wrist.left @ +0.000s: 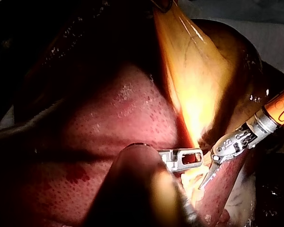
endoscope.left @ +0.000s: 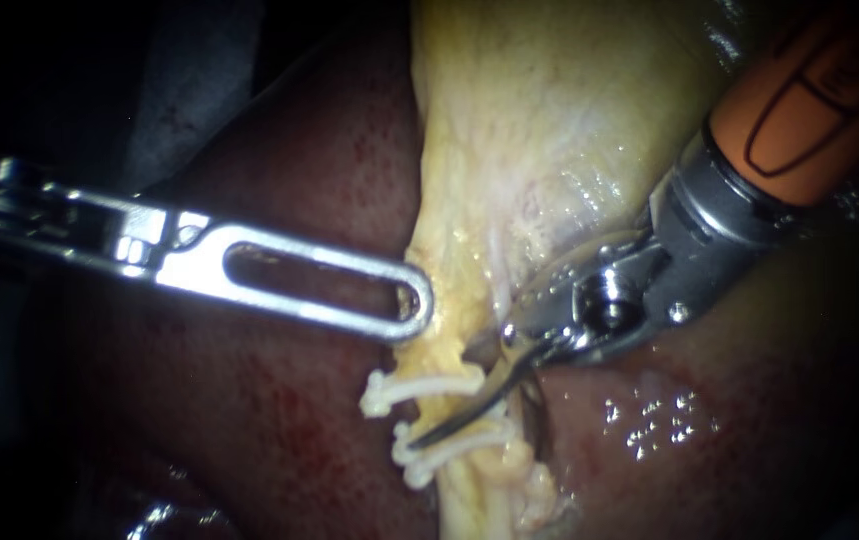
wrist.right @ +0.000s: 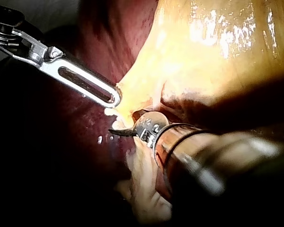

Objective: Go to the cutting position left tube

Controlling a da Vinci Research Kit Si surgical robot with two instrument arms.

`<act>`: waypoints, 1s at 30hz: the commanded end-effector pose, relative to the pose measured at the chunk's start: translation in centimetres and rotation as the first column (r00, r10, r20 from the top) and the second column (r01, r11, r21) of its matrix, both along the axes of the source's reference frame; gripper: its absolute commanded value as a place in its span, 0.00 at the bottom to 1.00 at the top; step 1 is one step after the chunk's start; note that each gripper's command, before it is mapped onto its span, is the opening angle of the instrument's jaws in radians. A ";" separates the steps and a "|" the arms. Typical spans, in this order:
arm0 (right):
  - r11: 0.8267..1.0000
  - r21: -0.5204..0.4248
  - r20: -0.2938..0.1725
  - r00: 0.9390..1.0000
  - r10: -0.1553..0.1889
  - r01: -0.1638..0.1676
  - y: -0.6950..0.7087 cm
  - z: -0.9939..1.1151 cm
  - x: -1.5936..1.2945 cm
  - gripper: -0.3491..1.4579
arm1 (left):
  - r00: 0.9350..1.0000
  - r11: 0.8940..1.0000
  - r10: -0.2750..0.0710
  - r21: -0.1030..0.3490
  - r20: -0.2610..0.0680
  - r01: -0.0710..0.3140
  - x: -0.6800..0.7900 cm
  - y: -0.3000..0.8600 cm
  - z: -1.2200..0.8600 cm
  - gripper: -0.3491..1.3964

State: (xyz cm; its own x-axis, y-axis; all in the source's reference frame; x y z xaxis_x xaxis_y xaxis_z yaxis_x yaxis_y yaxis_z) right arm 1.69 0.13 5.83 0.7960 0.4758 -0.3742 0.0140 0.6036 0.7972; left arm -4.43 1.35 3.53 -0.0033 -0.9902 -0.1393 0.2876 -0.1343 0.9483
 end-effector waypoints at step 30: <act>1.000 -0.004 -0.002 1.000 0.000 0.000 -0.02 0.00 -0.02 0.35 | 1.000 1.000 0.000 0.000 0.000 0.000 0.00 0.00 0.00 0.00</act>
